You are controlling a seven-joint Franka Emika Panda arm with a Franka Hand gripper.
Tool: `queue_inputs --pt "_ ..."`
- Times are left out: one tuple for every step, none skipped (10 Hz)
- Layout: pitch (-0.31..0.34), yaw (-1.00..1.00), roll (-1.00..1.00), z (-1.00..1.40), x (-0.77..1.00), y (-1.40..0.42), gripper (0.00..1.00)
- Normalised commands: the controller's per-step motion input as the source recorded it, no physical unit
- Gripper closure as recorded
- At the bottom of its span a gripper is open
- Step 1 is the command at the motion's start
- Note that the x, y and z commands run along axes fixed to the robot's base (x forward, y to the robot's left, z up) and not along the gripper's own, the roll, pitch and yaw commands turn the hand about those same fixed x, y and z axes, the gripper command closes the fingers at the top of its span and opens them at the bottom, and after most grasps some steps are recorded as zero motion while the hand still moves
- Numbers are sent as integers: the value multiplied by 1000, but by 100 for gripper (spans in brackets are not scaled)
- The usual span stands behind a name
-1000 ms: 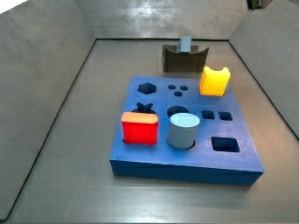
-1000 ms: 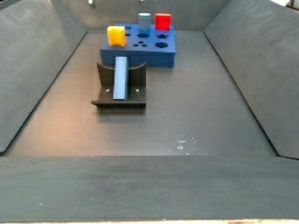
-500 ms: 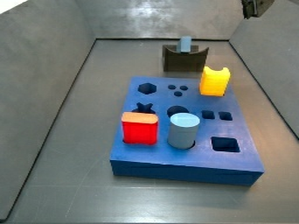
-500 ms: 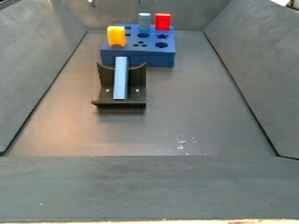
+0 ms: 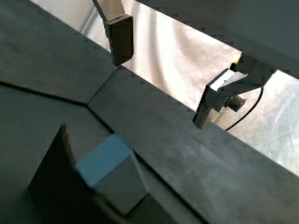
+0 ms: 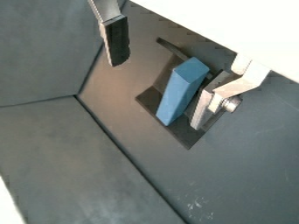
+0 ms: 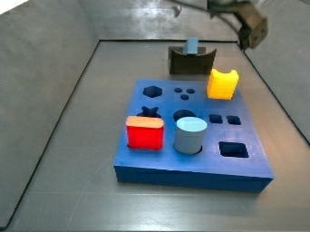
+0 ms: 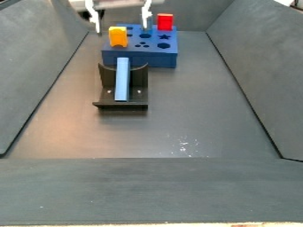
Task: Pick up the rectangle object. Move up. Place the rectangle object on the fixture. Regrasp the rectangle object. Move to above the board. Insert the rectangle object.
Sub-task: Regrasp the rectangle object.
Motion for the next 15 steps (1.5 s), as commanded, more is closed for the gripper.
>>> queue_inputs --pt "-176 76 102 -1000 76 55 0" --pt "-180 55 104 -1000 83 51 0" --pt "-168 18 115 -1000 96 42 0" --pt "-145 -7 116 -1000 103 40 0" --pt "-116 -28 114 -928 104 33 0" --pt "-106 -33 115 -832 95 25 0" --pt "-85 -37 103 -640 78 18 0" --pt "-72 -35 103 -494 70 15 0" --pt "-54 -29 98 -354 69 11 0" --pt "-26 -33 98 -209 51 -9 0" --pt "-19 -37 98 -173 15 -12 0" --pt "-18 -35 98 -169 10 -12 0" --pt "-18 -33 98 -169 10 -12 0" --pt "-18 -32 98 -169 10 -12 0" --pt "0 0 0 -833 0 0 100"
